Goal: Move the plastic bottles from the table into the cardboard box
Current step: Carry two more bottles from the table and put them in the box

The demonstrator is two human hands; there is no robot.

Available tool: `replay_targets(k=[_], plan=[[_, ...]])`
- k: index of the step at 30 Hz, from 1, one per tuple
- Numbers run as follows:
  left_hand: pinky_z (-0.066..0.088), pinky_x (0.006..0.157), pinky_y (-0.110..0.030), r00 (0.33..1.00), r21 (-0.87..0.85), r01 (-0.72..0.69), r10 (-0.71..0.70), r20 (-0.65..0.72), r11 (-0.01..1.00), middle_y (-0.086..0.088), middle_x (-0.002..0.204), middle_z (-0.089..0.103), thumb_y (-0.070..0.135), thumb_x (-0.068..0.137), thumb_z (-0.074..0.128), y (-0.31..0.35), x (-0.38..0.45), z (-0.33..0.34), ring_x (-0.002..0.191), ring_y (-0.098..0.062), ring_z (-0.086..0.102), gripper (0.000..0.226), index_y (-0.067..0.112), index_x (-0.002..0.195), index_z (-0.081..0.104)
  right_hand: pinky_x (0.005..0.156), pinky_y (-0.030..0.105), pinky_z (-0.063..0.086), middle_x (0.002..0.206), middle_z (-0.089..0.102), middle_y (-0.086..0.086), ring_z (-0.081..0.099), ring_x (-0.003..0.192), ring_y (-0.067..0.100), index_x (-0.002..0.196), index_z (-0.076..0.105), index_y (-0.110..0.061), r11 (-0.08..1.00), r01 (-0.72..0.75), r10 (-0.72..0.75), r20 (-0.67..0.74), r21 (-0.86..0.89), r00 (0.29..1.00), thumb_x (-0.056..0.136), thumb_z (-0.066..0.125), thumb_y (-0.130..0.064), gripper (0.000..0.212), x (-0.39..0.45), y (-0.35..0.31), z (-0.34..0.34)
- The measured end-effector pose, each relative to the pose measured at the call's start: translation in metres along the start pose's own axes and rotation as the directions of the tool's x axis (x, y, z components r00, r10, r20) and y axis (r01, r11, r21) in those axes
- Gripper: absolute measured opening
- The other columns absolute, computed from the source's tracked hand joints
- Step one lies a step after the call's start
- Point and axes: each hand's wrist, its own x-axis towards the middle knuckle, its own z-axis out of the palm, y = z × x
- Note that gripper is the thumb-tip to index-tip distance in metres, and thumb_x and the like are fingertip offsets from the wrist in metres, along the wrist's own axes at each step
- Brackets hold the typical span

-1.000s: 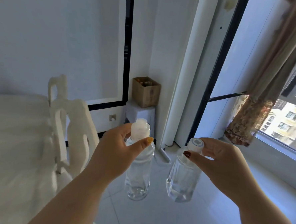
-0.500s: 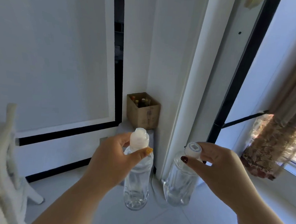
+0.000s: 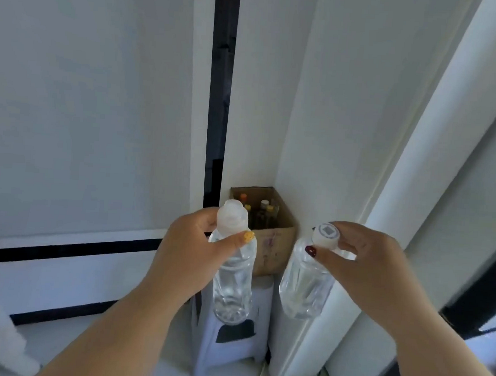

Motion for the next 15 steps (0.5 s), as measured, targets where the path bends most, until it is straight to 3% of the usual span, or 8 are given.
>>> replay_targets(k=[2, 6, 8, 11, 15], plan=[[0.051, 0.091, -0.028, 1.0, 0.003, -0.002, 0.002, -0.008, 1.0, 0.019, 0.11, 0.072, 0.046, 0.075, 0.075, -0.011, 0.045, 0.015, 0.104, -0.002, 0.065, 0.045, 0.033, 0.117, 0.068, 0.068, 0.009, 0.041, 0.082, 0.069, -0.036, 0.058, 0.086, -0.021, 0.082, 0.065, -0.048, 1.0, 0.002, -0.001, -0.018, 0.02, 1.0, 0.079, 0.077, -0.034, 0.019, 0.049, 0.017, 0.006], [0.042, 0.074, -0.011, 1.0, -0.029, -0.024, 0.024, 0.019, 0.999, 0.034, 0.09, 0.07, 0.046, 0.074, 0.076, -0.04, 0.133, 0.041, 0.09, 0.022, 0.059, 0.023, 0.05, 0.094, 0.065, 0.062, 0.001, 0.042, 0.087, 0.069, -0.035, 0.061, 0.087, -0.018, 0.086, 0.071, -0.042, 1.0, 0.006, -0.006, -0.051, 0.006, 0.999, 0.079, 0.076, -0.032, 0.013, 0.135, 0.053, 0.03], [0.044, 0.076, -0.014, 0.999, -0.035, -0.033, 0.034, 0.022, 0.999, 0.031, 0.091, 0.071, 0.046, 0.074, 0.076, -0.051, 0.178, 0.05, 0.092, 0.017, 0.061, 0.024, 0.048, 0.096, 0.067, 0.064, -0.001, 0.042, 0.089, 0.068, -0.038, 0.061, 0.087, -0.019, 0.086, 0.071, -0.042, 1.0, 0.001, -0.001, -0.063, 0.009, 0.998, 0.079, 0.077, -0.032, 0.013, 0.177, 0.068, 0.042], [0.047, 0.074, -0.016, 0.998, -0.044, -0.037, 0.039, 0.039, 0.998, 0.032, 0.09, 0.072, 0.046, 0.075, 0.075, -0.062, 0.242, 0.066, 0.085, 0.01, 0.065, 0.02, 0.049, 0.093, 0.067, 0.064, 0.002, 0.045, 0.088, 0.073, -0.027, 0.064, 0.087, -0.014, 0.091, 0.073, -0.038, 0.999, -0.033, 0.035, -0.083, 0.034, 0.996, 0.079, 0.077, -0.029, 0.015, 0.241, 0.091, 0.057], [0.052, 0.083, -0.022, 0.998, -0.039, -0.02, 0.023, 0.06, 0.999, 0.027, 0.094, 0.072, 0.042, 0.076, 0.076, -0.08, 0.315, 0.095, 0.093, 0.003, 0.067, 0.021, 0.05, 0.092, 0.065, 0.062, 0.006, 0.046, 0.089, 0.075, -0.019, 0.064, 0.086, -0.011, 0.093, 0.073, -0.034, 0.994, -0.085, 0.09, -0.069, 0.069, 0.994, 0.081, 0.076, -0.029, 0.014, 0.315, 0.121, 0.078]])
